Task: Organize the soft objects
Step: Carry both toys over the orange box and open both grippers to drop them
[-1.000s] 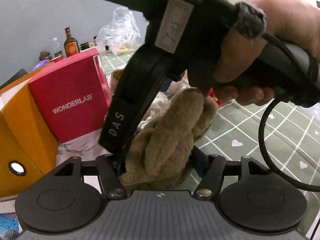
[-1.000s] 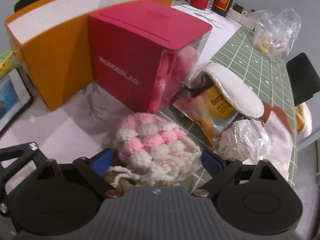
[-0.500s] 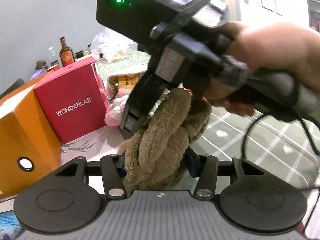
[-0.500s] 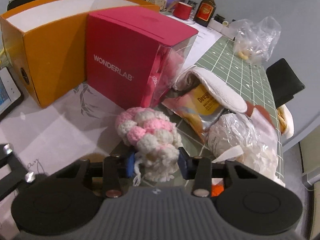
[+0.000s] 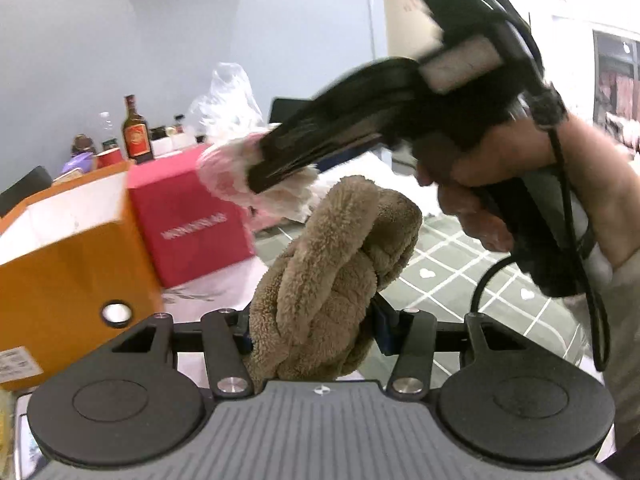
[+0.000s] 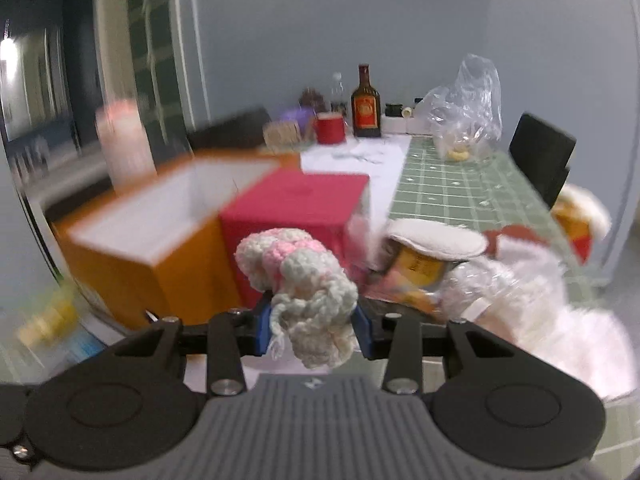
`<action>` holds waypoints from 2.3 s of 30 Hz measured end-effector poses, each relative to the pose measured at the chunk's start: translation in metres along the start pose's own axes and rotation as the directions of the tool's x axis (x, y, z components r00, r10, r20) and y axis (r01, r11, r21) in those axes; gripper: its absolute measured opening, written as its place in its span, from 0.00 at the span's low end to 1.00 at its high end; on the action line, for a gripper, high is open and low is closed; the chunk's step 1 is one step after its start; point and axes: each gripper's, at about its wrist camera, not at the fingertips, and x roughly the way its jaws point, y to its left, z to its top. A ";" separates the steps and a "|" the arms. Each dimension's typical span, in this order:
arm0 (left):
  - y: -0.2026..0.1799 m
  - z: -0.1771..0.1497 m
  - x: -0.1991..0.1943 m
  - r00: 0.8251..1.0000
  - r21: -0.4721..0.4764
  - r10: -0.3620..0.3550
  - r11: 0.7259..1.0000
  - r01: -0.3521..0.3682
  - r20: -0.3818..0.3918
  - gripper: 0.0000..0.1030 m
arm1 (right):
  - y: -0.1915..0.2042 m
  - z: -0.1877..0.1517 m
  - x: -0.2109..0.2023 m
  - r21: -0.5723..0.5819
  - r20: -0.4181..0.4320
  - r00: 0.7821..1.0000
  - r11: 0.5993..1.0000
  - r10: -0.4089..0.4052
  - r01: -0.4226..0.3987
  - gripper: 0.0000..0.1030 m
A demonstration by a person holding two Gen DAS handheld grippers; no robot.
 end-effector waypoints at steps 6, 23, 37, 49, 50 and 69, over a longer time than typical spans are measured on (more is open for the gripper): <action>0.046 0.006 -0.035 0.996 -0.115 -0.029 0.993 0.039 0.083 0.57 | 0.008 0.015 -0.001 0.052 0.065 0.997 0.998 0.040 -0.044 0.39; 0.167 0.060 -0.096 0.894 -0.350 0.419 0.870 -0.346 0.159 0.57 | 0.082 0.063 0.044 0.045 0.159 0.947 0.956 0.279 -0.290 0.39; 0.199 0.051 -0.035 0.903 -0.327 0.425 0.846 -0.421 -0.062 0.57 | 0.124 0.036 0.102 -0.055 0.008 0.980 0.979 0.197 -0.196 0.39; 0.212 0.039 -0.002 0.898 -0.250 0.421 0.863 -0.440 -0.128 0.61 | 0.136 0.025 0.110 -0.150 0.007 0.993 0.982 0.119 -0.116 0.39; 0.210 0.037 -0.002 0.898 -0.224 0.422 0.870 -0.440 -0.127 0.62 | 0.136 0.025 0.110 -0.154 0.008 0.993 0.982 0.114 -0.112 0.39; 0.196 0.041 -0.084 0.867 -0.266 0.496 0.843 -0.468 0.050 0.93 | 0.140 0.026 0.111 -0.149 0.000 0.992 0.981 0.128 -0.127 0.57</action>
